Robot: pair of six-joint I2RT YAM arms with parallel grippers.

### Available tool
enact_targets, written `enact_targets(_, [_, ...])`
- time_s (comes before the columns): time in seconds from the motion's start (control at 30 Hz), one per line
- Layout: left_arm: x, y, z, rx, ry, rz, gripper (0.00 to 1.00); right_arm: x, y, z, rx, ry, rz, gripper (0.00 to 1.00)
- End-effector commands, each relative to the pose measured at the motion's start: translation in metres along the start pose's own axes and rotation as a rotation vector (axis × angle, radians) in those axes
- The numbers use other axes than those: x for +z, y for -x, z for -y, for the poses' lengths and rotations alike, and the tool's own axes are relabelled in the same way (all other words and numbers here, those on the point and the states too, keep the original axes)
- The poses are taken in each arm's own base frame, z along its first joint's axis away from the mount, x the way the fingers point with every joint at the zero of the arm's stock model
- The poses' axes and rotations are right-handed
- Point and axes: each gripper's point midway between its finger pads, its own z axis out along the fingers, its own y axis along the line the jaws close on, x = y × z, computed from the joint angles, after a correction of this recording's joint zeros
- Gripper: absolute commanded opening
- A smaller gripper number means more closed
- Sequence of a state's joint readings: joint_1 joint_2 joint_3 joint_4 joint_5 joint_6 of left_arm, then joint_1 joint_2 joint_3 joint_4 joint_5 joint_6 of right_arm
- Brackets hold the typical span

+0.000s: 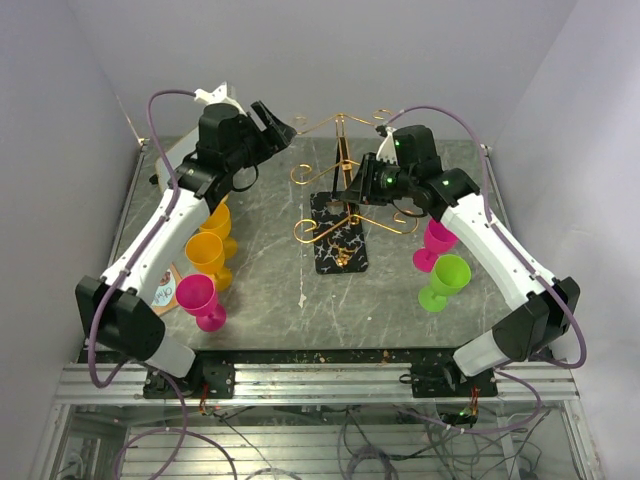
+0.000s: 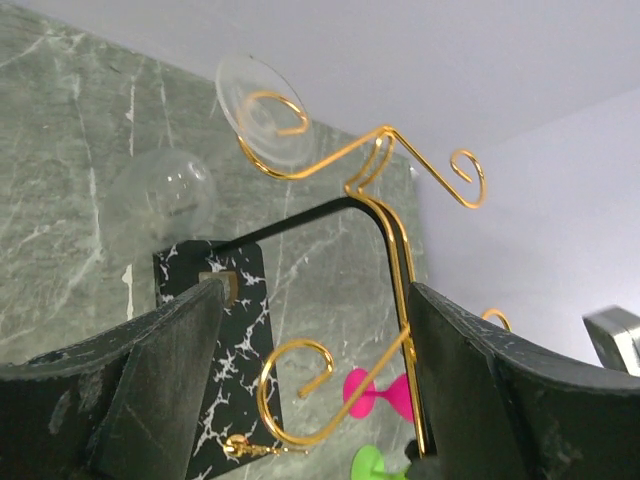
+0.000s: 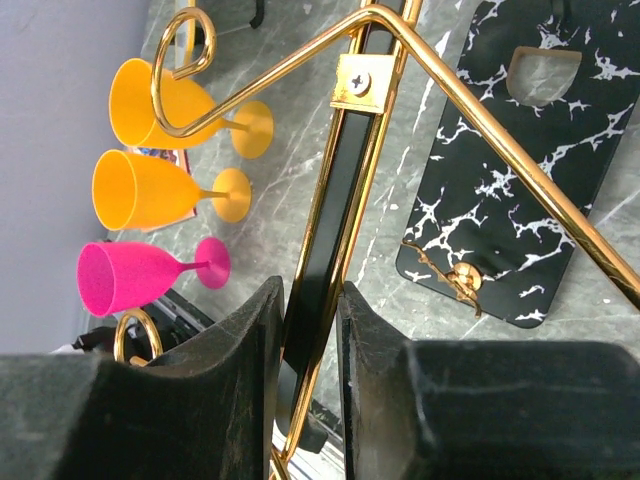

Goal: Take the wine glass off the wine glass rack

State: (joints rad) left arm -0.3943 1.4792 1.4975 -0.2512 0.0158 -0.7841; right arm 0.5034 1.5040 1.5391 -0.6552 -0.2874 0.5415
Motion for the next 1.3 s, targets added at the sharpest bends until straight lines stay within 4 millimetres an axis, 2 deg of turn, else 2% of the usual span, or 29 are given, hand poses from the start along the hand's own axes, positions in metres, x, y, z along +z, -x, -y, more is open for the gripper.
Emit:
enact_targets(0.0, [0.013, 0.037, -0.001, -0.048, 0.025, 0.134, 0.85, -0.025, 0.018, -0.032, -0.083, 0.138, 0.075, 0.02])
enact_targets(0.13, [0.033, 0.048, -0.02, -0.042, 0.048, 0.158, 0.84, -0.024, 0.021, -0.033, -0.11, 0.142, 0.075, 0.04])
enact_targets(0.23, [0.053, 0.047, -0.027, -0.027, 0.031, 0.114, 0.79, -0.025, 0.021, -0.031, -0.124, 0.135, 0.083, 0.12])
enact_targets(0.47, [0.085, 0.041, -0.024, 0.022, -0.029, 0.075, 0.78, -0.027, 0.02, -0.033, -0.142, 0.15, 0.083, 0.25])
enact_targets(0.57, [0.096, 0.04, -0.028, 0.029, -0.022, 0.067, 0.79, -0.028, 0.024, -0.023, -0.134, 0.127, 0.091, 0.27])
enact_targets(0.7, [0.109, 0.035, -0.029, 0.024, -0.034, 0.052, 0.77, -0.028, 0.022, -0.022, -0.13, 0.132, 0.09, 0.3])
enact_targets(0.87, [0.121, 0.026, -0.033, 0.019, -0.034, 0.018, 0.65, -0.027, 0.022, -0.019, -0.129, 0.128, 0.088, 0.31])
enact_targets(1.27, [0.125, 0.02, -0.038, 0.022, -0.026, -0.009, 0.39, -0.026, 0.022, -0.015, -0.116, 0.133, 0.092, 0.31])
